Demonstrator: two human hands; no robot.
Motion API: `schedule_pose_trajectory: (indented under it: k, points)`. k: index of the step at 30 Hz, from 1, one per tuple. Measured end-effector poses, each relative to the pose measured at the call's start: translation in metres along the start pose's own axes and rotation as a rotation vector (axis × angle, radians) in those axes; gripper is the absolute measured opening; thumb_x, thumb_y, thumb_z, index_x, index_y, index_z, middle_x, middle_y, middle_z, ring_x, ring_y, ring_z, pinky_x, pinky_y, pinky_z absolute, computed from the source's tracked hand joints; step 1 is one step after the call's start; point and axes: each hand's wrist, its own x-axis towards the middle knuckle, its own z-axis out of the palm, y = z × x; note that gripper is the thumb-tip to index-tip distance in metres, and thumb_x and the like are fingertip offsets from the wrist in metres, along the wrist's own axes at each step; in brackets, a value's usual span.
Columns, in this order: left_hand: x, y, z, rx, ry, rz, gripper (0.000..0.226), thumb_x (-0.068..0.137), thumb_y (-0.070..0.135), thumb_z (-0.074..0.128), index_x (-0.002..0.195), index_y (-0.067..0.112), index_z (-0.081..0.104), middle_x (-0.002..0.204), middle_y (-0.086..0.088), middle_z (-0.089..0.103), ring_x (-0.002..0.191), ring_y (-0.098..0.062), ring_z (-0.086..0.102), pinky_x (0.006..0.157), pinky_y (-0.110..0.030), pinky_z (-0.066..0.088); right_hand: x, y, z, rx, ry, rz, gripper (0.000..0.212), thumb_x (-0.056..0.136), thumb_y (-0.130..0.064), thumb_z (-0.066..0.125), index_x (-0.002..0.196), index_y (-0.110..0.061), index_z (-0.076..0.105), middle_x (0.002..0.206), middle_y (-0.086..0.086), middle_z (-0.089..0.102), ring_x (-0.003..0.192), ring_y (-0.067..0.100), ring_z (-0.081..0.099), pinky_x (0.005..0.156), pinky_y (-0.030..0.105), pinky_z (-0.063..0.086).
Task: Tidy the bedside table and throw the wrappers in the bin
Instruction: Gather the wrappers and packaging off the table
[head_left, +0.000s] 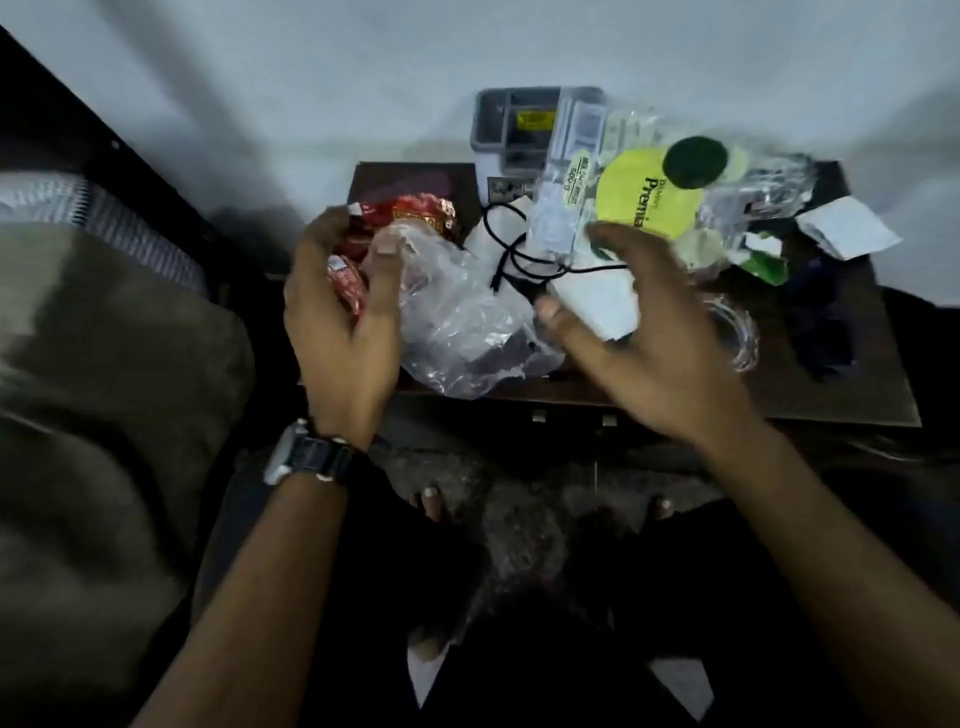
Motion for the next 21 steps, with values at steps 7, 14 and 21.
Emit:
schedule_pose_trajectory:
  k: [7, 14, 21]
  points:
    - [0.004, 0.005, 0.000, -0.293, -0.041, -0.410, 0.040, 0.099, 0.050, 0.053, 0.124, 0.020, 0.066, 0.121, 0.000, 0.074, 0.111, -0.015, 0.069, 0.102, -0.041, 0.054, 0.004, -0.027, 0.061, -0.208, -0.230, -0.089, 0.130, 0.062, -0.075, 0.080, 0.161, -0.035, 0.004, 0.167, 0.004, 0.014, 0.153, 0.030, 0.026, 0.116, 0.052, 0.041]
    - [0.011, 0.006, 0.006, -0.276, -0.120, -0.408, 0.037, 0.099, 0.054, 0.048, 0.112, 0.027, 0.069, 0.115, 0.003, 0.076, 0.109, -0.016, 0.072, 0.102, -0.048, 0.055, 0.036, -0.017, 0.085, -0.194, -0.188, -0.174, 0.093, 0.083, -0.021, 0.075, 0.158, -0.042, 0.024, 0.151, 0.007, 0.043, 0.126, 0.031, 0.056, 0.091, 0.042, 0.056]
    - [0.019, 0.014, 0.001, -0.397, -0.014, -0.357, 0.035, 0.109, 0.041, 0.043, 0.120, 0.018, 0.068, 0.116, 0.002, 0.077, 0.111, -0.010, 0.071, 0.097, -0.027, 0.053, 0.049, -0.014, 0.056, -0.019, 0.074, -0.242, 0.042, 0.089, -0.005, 0.064, 0.127, -0.021, 0.068, 0.123, 0.005, 0.067, 0.106, 0.019, 0.065, 0.092, 0.024, 0.051]
